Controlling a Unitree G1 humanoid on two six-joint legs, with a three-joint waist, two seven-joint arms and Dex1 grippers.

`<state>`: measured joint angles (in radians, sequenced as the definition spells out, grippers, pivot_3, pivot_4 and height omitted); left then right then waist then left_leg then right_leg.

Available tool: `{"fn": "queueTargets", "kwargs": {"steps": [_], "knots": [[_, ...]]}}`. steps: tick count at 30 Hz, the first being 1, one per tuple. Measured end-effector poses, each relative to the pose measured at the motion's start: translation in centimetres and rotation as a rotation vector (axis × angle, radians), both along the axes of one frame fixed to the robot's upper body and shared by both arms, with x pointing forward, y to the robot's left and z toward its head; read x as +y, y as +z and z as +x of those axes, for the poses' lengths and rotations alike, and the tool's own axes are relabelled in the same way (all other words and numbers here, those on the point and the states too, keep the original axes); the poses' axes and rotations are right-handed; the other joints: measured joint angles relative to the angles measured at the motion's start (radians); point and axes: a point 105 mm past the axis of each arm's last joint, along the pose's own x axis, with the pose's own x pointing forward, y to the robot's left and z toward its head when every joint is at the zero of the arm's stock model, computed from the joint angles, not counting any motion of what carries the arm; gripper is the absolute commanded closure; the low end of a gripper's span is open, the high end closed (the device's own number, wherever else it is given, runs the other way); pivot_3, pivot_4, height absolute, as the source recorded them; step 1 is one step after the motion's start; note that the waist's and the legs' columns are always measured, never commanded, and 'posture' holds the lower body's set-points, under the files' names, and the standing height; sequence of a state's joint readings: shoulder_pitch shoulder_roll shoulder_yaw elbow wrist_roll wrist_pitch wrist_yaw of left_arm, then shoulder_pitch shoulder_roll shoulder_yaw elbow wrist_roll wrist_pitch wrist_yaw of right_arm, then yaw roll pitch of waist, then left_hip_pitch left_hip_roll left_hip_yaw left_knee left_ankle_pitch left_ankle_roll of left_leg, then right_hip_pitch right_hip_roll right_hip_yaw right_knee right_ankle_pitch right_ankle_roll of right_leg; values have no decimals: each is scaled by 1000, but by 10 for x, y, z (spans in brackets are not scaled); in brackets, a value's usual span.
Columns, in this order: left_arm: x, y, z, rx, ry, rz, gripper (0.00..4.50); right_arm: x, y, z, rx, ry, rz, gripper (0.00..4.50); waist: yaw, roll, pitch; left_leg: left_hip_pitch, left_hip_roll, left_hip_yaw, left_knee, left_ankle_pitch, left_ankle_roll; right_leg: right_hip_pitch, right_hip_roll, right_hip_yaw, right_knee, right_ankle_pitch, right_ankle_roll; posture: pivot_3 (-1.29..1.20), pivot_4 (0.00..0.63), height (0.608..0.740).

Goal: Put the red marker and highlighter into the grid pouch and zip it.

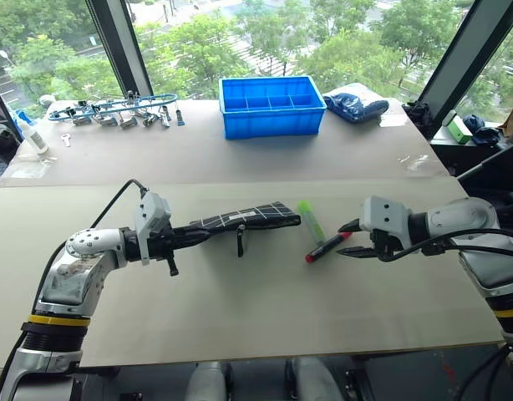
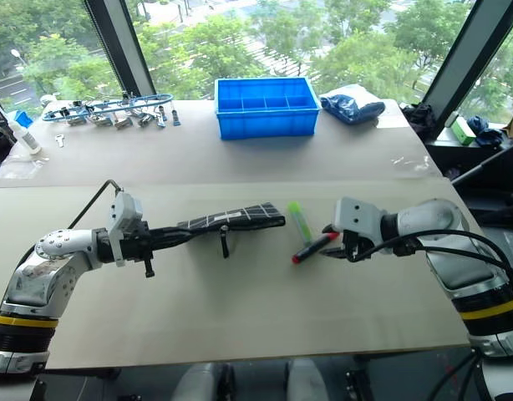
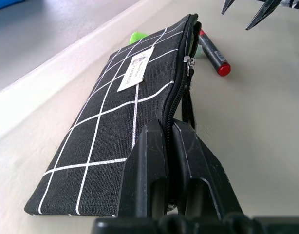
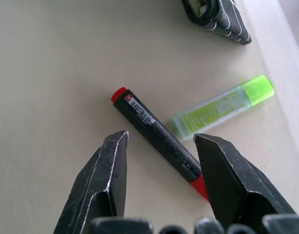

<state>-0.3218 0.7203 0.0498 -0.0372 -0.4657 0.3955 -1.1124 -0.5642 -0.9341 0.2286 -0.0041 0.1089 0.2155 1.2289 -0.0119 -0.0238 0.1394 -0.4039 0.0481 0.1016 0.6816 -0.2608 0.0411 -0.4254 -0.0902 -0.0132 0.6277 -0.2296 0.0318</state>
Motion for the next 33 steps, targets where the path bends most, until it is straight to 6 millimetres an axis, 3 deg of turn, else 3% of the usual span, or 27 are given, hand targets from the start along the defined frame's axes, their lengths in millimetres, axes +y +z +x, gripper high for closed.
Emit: {"fn": "queueTargets", "kwargs": {"steps": [6, 11, 16, 29, 30, 33], "knots": [[3, -4, -4, 14, 16, -7, 4500, -20, -16, 18, 23, 31, -139, 2048, 3, 0, 0, -1, 0, 6, 0, 0, 0, 0, 0, 0, -1, 0, 0, 0, 150, 740], [3, -6, -6, 25, 26, -4, 4500, -23, -32, 25, 64, 76, -220, 2048, 0, 0, 0, 0, 1, 6, 0, 0, -1, -1, 0, 1, 0, 0, 0, 0, 150, 740], [4, -5, -7, 13, 41, -3, 4500, -14, -27, 40, 33, 104, -227, 2048, -1, 0, 0, 0, 1, 7, 0, 1, -2, -1, 0, 1, 0, 0, 0, 0, 150, 740], [8, -4, -6, 2, 79, -5, 4500, -14, -42, 36, 103, 168, -287, 2048, 0, 0, 0, 0, 1, 7, 0, 1, -2, 0, 0, 1, 0, 0, 0, 0, 150, 740], [8, -3, -6, 1, 82, -5, 4500, -14, -42, 36, 103, 172, -292, 2442, 0, 0, 0, 1, 1, 7, 0, 1, -2, 0, 0, 1, 0, 0, 0, 0, 150, 740], [8, -3, -5, 0, 86, -5, 4500, -14, -44, 34, 119, 187, -302, 3060, 0, 0, 0, 1, 1, 7, 0, 1, -2, 0, 0, 0, 0, 0, 0, 0, 150, 740]]}}
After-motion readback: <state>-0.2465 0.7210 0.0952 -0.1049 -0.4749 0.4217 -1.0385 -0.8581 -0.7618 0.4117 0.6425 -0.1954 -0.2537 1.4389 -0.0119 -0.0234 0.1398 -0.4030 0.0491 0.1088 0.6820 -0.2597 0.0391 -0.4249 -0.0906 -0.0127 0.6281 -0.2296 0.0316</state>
